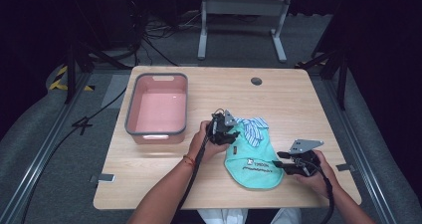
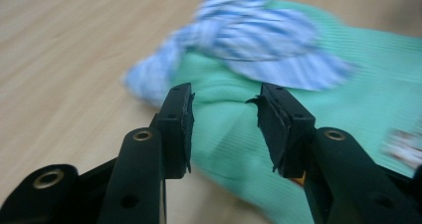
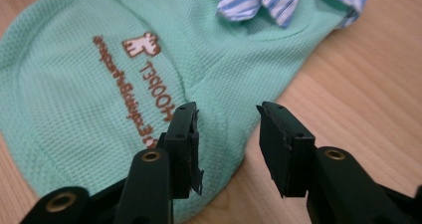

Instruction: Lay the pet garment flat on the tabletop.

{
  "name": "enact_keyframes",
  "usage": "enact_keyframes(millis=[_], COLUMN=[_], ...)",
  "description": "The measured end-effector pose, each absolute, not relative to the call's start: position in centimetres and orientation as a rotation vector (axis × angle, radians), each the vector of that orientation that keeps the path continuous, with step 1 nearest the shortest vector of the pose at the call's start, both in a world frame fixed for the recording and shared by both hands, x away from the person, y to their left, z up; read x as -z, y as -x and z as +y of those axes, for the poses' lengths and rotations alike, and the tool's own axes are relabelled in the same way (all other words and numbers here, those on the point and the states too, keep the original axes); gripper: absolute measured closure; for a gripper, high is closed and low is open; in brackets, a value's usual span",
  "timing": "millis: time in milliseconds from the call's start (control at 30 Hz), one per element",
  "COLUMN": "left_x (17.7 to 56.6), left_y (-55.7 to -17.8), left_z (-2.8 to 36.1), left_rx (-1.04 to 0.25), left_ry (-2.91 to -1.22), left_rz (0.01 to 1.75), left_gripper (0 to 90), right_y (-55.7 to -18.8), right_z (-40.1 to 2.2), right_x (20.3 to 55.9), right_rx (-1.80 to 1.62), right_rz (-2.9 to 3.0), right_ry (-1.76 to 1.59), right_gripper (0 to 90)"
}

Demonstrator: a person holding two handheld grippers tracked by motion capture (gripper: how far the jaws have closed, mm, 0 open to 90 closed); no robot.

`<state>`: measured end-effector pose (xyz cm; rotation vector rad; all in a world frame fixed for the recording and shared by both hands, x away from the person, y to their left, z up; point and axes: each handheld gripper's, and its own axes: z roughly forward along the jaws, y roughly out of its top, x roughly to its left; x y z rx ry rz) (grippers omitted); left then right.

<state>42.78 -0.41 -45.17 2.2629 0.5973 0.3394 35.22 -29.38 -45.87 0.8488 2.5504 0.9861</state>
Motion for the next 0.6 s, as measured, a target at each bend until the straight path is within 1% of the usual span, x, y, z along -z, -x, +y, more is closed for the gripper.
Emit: enact_keyframes(millis=[100, 200, 300, 400, 533, 600], left_x=[45.1, 45.6, 46.5, 47.0, 47.1, 47.1], left_y=[-40.4, -38.4, -37.5, -37.1, -36.9, -36.9], left_z=[-0.5, -0.5, -0.5, -0.1, 0.6, 0.9], left_rx=[-0.304, -0.239, -0.224, -0.215, -0.227, -0.249], left_ry=[-2.306, -2.343, -2.387, -2.404, -2.405, -2.416], left_rz=[0.487, 0.423, 0.405, 0.396, 0.409, 0.42], left_gripper=[56.7, 56.7, 60.2, 61.2, 61.4, 62.1], right_y=[-35.6, -36.9, -38.4, -40.1, -41.6, -42.0], right_z=[-29.7, -29.7, -29.0, -28.1, -27.0, -26.6], right_x=[45.3, 44.9, 44.9, 45.5, 46.4, 46.8], right_rx=[-1.006, -1.008, -0.987, -0.965, -0.96, -0.929], right_rz=[2.503, 2.461, 2.452, 2.44, 2.46, 2.478], right_ry=[-0.874, -0.904, -0.915, -0.934, -0.964, -0.971], right_gripper=[59.0, 61.6, 60.7, 56.7, 57.6, 61.7])
